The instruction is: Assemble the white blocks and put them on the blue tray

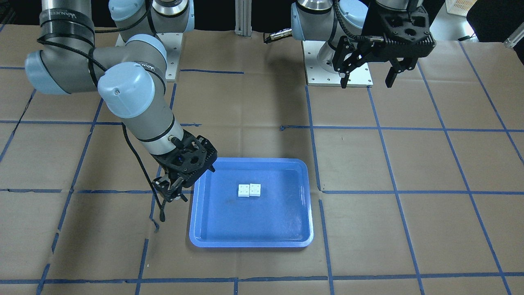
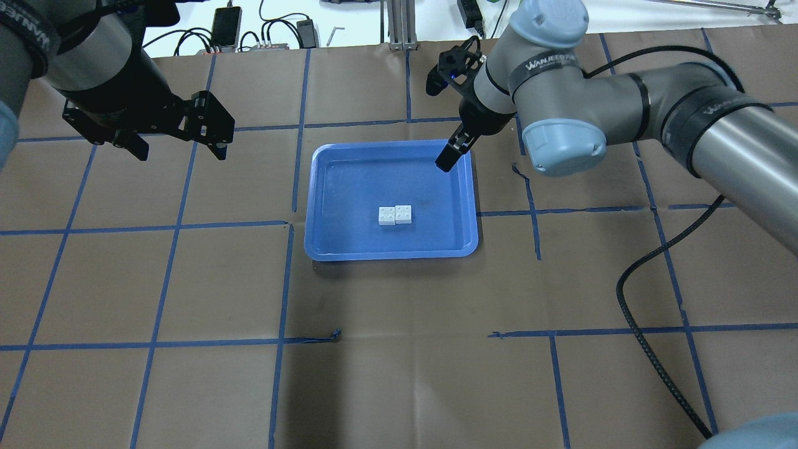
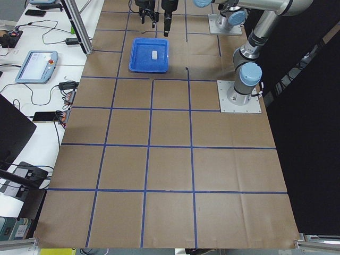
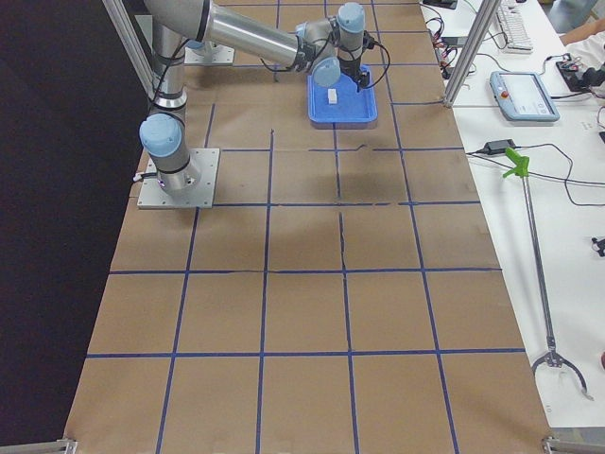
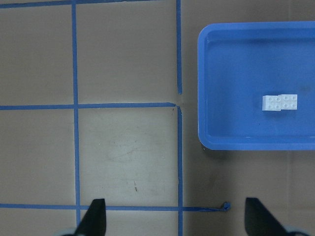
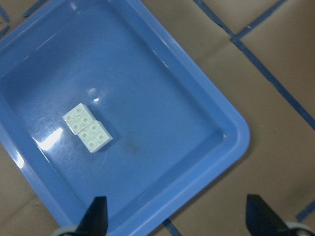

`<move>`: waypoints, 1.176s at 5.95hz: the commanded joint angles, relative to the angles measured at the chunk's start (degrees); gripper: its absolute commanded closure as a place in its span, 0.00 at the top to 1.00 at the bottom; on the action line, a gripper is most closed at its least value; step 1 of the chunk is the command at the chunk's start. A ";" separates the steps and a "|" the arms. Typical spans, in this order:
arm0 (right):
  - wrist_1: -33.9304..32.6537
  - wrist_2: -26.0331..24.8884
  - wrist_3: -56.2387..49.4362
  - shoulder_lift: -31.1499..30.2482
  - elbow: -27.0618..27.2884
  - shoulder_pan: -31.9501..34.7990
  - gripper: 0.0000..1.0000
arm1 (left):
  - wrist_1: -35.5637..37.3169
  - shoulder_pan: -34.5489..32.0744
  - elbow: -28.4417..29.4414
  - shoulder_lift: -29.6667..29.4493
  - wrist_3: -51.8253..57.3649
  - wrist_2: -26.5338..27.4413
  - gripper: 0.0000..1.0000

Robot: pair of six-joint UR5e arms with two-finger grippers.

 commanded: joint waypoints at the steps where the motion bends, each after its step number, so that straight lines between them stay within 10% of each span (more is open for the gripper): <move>1: 14.10 -4.38 13.74 -0.62 -8.53 -3.49 1.00 | -0.17 0.12 -0.06 0.25 0.06 0.02 0.99; 4: 34.70 -5.09 34.68 -10.87 -11.74 -9.48 1.00 | 0.18 0.03 -0.41 0.16 0.06 -0.06 0.99; 7: 35.53 -9.48 43.67 -13.98 -10.77 -7.83 1.00 | 0.27 -0.06 -0.50 0.07 -0.38 -0.15 0.99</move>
